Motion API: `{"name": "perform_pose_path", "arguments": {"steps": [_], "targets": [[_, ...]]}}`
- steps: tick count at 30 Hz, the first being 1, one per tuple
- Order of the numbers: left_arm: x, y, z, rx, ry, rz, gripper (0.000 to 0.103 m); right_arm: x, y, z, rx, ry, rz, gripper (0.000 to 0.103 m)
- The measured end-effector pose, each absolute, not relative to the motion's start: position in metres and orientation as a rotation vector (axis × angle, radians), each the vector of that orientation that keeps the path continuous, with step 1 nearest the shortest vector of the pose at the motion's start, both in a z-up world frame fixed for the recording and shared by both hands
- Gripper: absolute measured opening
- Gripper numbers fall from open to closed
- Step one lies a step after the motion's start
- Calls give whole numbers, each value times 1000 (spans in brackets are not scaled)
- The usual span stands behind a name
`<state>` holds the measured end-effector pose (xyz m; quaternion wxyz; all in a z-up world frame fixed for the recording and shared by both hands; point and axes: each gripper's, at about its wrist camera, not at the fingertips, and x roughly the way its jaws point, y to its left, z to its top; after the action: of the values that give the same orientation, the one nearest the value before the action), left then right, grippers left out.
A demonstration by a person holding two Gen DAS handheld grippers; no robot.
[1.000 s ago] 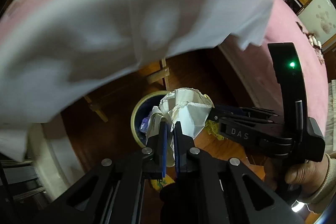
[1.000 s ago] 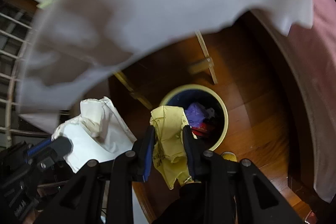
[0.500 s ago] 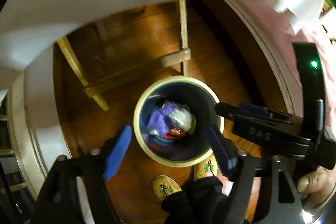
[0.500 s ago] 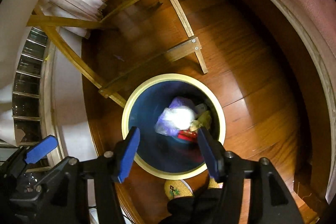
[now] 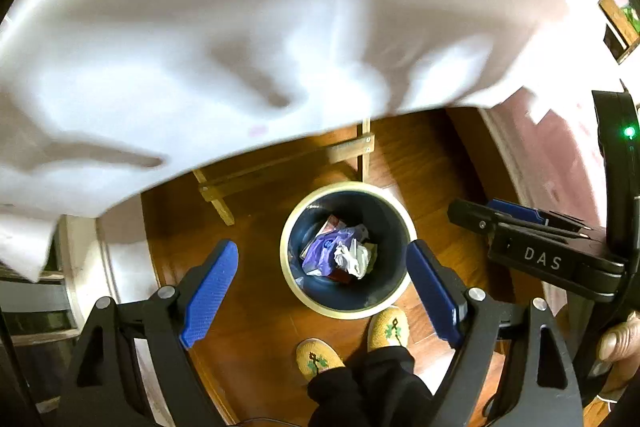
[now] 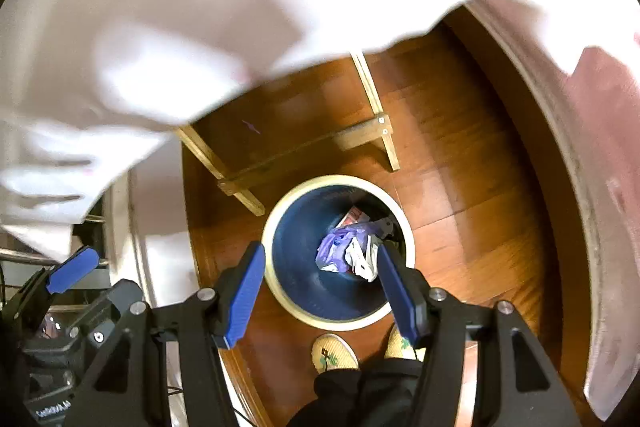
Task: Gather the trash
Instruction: 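Open both tools over the bin to drop the wrapper and tissue, then raise both tools back over the bed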
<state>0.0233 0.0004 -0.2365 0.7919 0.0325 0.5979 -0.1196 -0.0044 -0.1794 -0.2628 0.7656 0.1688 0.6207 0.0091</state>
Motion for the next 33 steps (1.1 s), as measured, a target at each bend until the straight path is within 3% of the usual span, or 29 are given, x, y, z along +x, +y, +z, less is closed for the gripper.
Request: {"name": "perform_pose_path", "arguments": {"steps": [16, 26, 33], "targets": [[23, 35, -24, -4, 1065, -40, 85, 12, -162, -61, 263, 1197, 233, 58], [29, 45, 41, -74, 995, 37, 85, 30, -153, 20, 212, 1037, 365, 58], [36, 63, 56, -138, 952, 92, 85, 51, -146, 37, 191, 1017, 397, 58]]}}
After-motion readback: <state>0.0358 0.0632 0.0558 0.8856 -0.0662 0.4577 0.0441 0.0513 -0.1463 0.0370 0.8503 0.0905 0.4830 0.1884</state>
